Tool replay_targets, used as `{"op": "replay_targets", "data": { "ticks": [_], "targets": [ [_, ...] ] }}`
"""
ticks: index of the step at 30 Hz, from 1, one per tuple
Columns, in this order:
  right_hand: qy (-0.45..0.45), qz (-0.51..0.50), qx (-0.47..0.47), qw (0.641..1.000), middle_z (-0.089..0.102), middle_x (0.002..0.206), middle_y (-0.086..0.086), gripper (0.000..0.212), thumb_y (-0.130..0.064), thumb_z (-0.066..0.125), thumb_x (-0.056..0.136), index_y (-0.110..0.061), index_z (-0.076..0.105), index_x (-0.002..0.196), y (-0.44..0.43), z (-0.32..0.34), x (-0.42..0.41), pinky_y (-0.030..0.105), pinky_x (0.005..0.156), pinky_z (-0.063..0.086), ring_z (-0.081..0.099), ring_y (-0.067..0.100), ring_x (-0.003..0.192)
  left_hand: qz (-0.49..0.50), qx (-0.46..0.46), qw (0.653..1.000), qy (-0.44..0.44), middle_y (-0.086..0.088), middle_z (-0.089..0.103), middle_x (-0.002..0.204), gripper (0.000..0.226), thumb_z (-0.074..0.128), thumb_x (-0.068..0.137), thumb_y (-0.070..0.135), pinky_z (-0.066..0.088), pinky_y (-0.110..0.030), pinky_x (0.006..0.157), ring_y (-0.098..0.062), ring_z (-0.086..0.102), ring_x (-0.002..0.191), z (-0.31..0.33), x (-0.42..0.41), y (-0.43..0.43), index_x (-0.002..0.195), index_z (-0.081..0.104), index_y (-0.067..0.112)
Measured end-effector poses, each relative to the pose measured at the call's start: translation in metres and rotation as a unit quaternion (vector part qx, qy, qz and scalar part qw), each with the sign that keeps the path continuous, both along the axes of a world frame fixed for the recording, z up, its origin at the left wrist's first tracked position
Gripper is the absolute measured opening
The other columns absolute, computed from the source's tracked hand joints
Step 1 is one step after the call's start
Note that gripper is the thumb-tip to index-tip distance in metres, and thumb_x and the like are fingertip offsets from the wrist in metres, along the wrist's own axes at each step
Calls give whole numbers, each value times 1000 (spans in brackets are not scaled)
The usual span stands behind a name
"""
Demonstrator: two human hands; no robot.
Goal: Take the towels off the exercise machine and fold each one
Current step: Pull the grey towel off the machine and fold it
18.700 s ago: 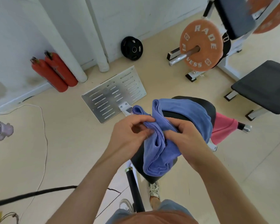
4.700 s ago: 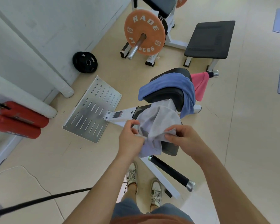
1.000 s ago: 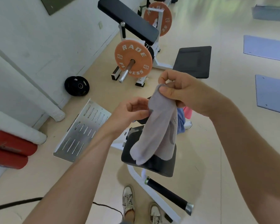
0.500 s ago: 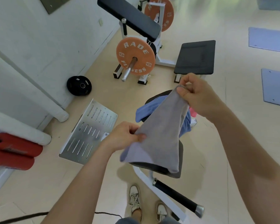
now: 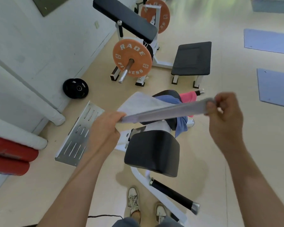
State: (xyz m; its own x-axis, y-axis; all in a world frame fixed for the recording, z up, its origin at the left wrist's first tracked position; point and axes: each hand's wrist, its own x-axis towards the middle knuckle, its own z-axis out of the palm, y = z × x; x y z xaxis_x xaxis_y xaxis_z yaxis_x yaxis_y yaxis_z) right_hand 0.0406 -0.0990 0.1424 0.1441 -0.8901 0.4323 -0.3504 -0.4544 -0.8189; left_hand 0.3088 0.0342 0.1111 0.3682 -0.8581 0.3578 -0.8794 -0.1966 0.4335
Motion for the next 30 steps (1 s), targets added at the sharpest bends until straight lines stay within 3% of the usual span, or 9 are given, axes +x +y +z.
{"op": "replay_targets", "data": {
  "ticks": [3, 6, 10, 14, 19, 22, 25, 27, 30],
  "targets": [
    [75, 9, 106, 991, 53, 72, -9, 11, -19, 49, 91, -26, 42, 87, 40, -80, -30, 18, 56, 36, 49, 14, 62, -8, 117, 993, 35, -7, 70, 90, 55, 51, 54, -21, 43, -27, 74, -29, 63, 84, -57, -22, 33, 94, 71, 11],
    [159, 15, 225, 961, 53, 74, 0, 14, -5, 52, 94, -14, 44, 87, 82, -147, -60, 26, 56, 37, 51, 31, 66, -33, 229, 969, 86, -10, 71, 98, 62, 52, 53, -22, 48, -33, 82, -32, 65, 91, -107, -39, 67, 102, 72, 9],
    [221, 37, 299, 928, 54, 73, -3, 14, -5, 52, 94, -14, 44, 87, 114, -179, -83, 29, 54, 38, 49, 25, 58, -50, 338, 935, 94, -6, 70, 104, 63, 49, 61, -12, 48, -32, 79, -30, 63, 97, -131, -51, 97, 110, 70, 22],
    [262, 60, 341, 901, 55, 73, 4, 17, -8, 50, 95, -17, 42, 83, 119, -185, -92, 36, 57, 40, 47, 25, 59, -57, 459, 880, 111, -3, 68, 99, 57, 41, 73, -8, 47, -31, 72, -25, 59, 88, -134, -57, 111, 106, 68, 30],
    [249, 61, 356, 899, 56, 77, 0, 20, -6, 53, 93, -20, 44, 80, 108, -176, -100, 31, 63, 41, 54, 27, 74, 31, 377, 892, 248, 7, 66, 83, 30, 56, 85, -1, 36, -6, 61, -15, 58, 80, -137, -55, 123, 91, 72, 22],
    [214, 64, 357, 907, 61, 82, -3, 26, -5, 57, 91, -27, 49, 78, 99, -163, -100, 27, 67, 42, 58, 15, 85, 66, 337, 912, 225, 8, 65, 84, 23, 61, 87, 5, 38, -15, 66, -13, 57, 79, -131, -49, 126, 91, 73, 24],
    [189, 76, 374, 905, 68, 86, -5, 25, -8, 62, 89, -32, 63, 88, 91, -147, -95, 25, 71, 43, 62, 10, 87, 110, 267, 935, 204, 6, 62, 83, 22, 60, 89, 10, 34, -11, 64, -7, 51, 73, -119, -46, 124, 92, 72, 28],
    [178, 98, 376, 904, 70, 83, -13, 25, -9, 64, 88, -34, 68, 87, 89, -133, -91, 20, 73, 42, 63, 5, 84, 184, 183, 904, 341, -1, 59, 72, 23, 57, 91, 9, 39, -14, 61, -12, 51, 63, -109, -48, 120, 87, 70, 27],
    [186, 119, 375, 900, 64, 82, -8, 22, -11, 66, 87, -33, 70, 84, 92, -117, -92, 15, 71, 41, 59, 8, 79, 262, 60, 795, 544, -14, 62, 66, 27, 45, 91, -2, 51, -28, 60, -25, 61, 59, -95, -58, 121, 87, 68, 11]
  ]
}}
